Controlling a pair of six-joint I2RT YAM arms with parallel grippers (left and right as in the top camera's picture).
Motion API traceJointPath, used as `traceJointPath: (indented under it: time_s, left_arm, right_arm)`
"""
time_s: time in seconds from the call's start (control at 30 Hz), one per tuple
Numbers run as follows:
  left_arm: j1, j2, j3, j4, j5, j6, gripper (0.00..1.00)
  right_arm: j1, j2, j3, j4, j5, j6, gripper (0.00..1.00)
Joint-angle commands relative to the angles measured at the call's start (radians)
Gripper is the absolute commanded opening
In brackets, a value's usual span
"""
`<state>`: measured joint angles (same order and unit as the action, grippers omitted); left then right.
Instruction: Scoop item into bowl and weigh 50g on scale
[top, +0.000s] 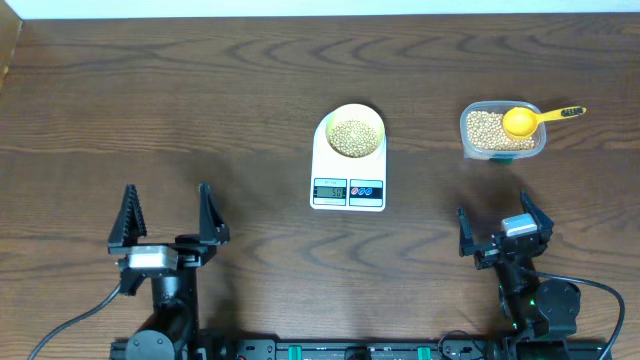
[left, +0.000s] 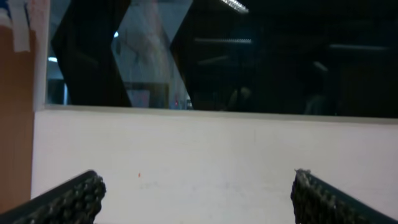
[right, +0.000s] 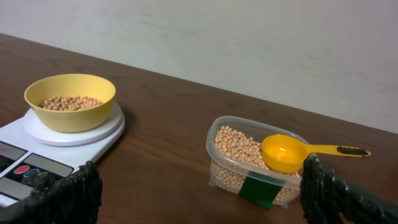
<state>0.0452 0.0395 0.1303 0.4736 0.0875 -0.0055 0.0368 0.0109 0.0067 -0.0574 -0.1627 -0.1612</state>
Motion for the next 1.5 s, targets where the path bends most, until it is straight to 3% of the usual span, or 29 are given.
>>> traceJointPath:
  time_s: [0.0, 0.2, 0.9, 1.47]
  left_arm:
    - [0.006, -0.039, -0.059, 0.066, -0.057, -0.048, 0.98]
    - [0.006, -0.038, -0.126, 0.147, -0.100, -0.087, 0.98]
    - [0.006, -0.038, -0.126, -0.536, -0.100, -0.086, 0.98]
    - [0.006, -0.036, -0.126, -0.545, -0.099, -0.086, 0.98]
  right_arm:
    - [-0.005, -0.005, -0.001, -0.005, 0.003, 0.015, 0.99]
    - [-0.005, -0.005, -0.001, -0.005, 0.003, 0.015, 0.99]
    - [-0.005, -0.005, -0.001, -0.005, 0.003, 0.015, 0.99]
    - [-0.005, -0.005, -0.001, -0.005, 0.003, 0.015, 0.99]
